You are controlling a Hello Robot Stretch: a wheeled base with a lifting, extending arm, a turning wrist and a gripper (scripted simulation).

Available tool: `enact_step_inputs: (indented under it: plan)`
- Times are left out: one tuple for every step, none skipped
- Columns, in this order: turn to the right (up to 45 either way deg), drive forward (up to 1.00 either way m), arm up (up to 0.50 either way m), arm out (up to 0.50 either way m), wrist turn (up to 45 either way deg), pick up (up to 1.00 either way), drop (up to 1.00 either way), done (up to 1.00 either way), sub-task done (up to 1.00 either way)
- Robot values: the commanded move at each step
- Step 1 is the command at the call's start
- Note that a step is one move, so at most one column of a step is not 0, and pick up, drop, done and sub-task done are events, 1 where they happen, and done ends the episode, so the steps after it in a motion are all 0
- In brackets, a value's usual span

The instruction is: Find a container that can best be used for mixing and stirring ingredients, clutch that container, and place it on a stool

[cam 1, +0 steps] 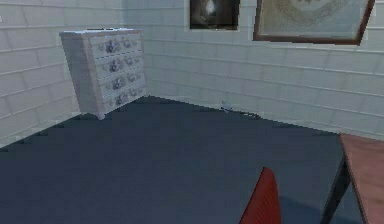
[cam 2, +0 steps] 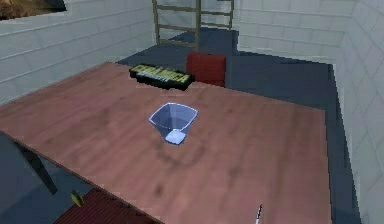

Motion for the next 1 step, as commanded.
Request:
enact_step_inputs:
  plan:
    - [0.0, 0.00, 0.50, 0.00, 0.0, 0.00, 0.00, 0.00, 0.00]
